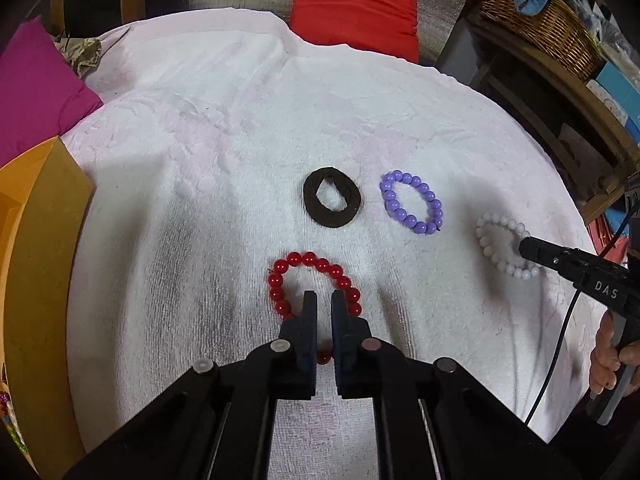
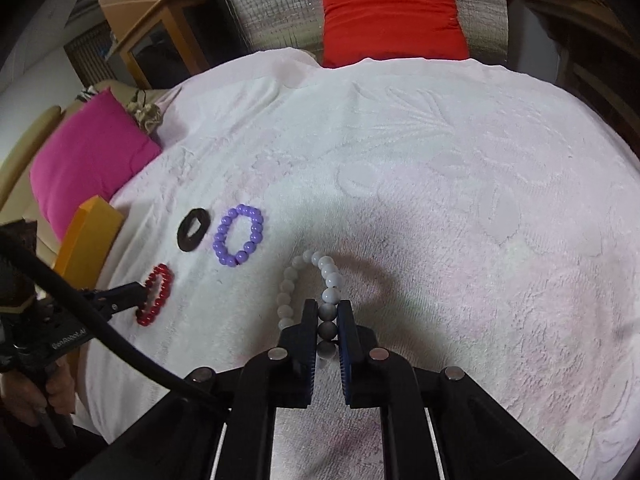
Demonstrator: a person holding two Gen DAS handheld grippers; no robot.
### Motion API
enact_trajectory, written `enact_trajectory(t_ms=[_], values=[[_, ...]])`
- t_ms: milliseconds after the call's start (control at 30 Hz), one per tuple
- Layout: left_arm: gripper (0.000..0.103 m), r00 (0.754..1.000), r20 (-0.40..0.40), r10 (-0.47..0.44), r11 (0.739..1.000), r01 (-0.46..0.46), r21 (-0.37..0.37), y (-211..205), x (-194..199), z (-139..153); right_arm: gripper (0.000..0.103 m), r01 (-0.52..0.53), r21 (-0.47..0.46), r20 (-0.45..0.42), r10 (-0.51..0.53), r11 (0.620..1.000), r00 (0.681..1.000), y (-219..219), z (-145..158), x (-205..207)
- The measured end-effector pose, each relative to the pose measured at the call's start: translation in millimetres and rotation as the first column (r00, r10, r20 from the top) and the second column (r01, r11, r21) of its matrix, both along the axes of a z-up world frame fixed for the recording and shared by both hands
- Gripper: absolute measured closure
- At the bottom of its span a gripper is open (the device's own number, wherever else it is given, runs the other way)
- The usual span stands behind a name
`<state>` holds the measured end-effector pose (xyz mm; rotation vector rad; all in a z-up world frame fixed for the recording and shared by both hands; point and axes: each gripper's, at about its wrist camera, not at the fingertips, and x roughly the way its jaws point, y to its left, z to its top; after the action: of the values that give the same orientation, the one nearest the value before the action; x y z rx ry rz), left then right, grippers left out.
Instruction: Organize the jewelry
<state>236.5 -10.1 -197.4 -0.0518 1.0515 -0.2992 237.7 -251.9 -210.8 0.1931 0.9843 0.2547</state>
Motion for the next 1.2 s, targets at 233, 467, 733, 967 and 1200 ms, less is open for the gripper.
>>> enact_trajectory(t_ms=[233,467,733,967,1200], values=[[0.097,0.999,0.029,0.012,1.000,-0.012,0.009,6,-2,10,0.093,0.028,0.098,0.006,-0.028,0.995,1.000,-12,8,-3],[0.061,0.996,0.008,0.085,0.994,-0.086,0.067,15,7,3,0.093,0.044,0.085,-0.021,-0.042,0.995,0.999,-16,3,-2],[0.056,0.996,-0.011,0.086,0.993,-0.085,0.087,3,16,-10,0.093,0.039,0.075,-0.087,-0.032,0.996,0.996,-13,-14,2],[0.043,0.999,-0.008,0.044,0.995,-0.043,0.092,-15,11,-12,0.093,0.042,0.065,-0.100,-0.035,0.997,0.994,-11,-20,3],[0.043,0.999,0.010,0.036,0.993,-0.037,0.112,-16,8,-17,0.093,0.040,0.063,-0.103,-0.034,0.997,0.994,-11,-20,4]])
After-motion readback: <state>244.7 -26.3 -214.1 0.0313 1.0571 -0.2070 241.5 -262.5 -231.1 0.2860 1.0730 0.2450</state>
